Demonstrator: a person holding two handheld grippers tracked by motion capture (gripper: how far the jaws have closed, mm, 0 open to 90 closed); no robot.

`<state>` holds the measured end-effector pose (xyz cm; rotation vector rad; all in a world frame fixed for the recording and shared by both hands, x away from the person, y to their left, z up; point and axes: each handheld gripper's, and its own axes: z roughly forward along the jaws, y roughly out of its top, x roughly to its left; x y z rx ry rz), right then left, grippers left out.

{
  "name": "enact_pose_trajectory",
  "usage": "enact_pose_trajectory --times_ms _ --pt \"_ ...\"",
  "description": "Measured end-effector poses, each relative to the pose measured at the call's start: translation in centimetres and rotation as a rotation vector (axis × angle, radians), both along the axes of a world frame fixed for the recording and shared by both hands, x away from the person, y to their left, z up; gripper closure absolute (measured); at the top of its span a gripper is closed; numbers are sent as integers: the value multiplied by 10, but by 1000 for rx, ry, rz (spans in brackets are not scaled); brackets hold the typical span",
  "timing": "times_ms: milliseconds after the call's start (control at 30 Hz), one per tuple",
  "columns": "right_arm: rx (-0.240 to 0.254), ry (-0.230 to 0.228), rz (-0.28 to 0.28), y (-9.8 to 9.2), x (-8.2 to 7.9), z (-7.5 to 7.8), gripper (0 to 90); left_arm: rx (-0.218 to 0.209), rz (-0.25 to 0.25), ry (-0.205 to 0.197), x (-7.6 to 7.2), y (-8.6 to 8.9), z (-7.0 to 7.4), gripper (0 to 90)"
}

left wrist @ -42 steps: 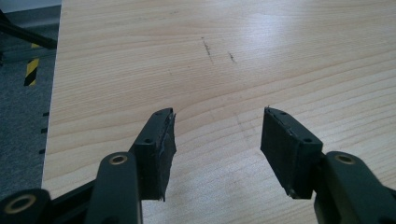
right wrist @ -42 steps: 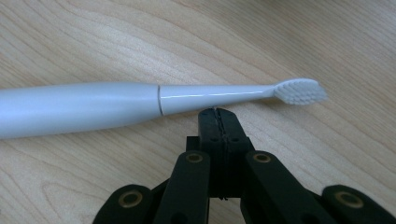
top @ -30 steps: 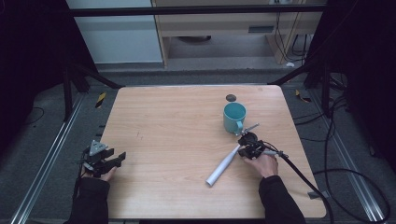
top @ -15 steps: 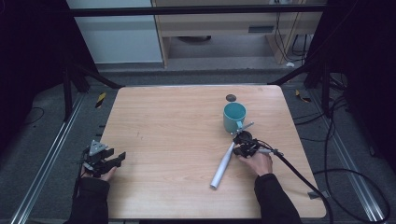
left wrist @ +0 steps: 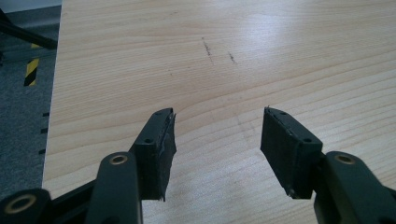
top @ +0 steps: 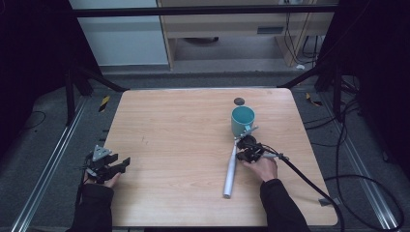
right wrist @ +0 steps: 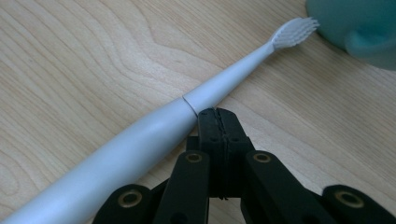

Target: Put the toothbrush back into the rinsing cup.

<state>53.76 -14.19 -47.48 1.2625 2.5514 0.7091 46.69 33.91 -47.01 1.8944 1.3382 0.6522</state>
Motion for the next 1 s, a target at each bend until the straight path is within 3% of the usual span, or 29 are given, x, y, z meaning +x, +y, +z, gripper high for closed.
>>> enact_pose_trajectory --times_ms 567,1000 --pt "42 10 38 12 -2 -2 900 -2 1 0 0 0 0 445" --pt "33 9 97 25 -7 0 900 -2 1 0 0 0 0 445"
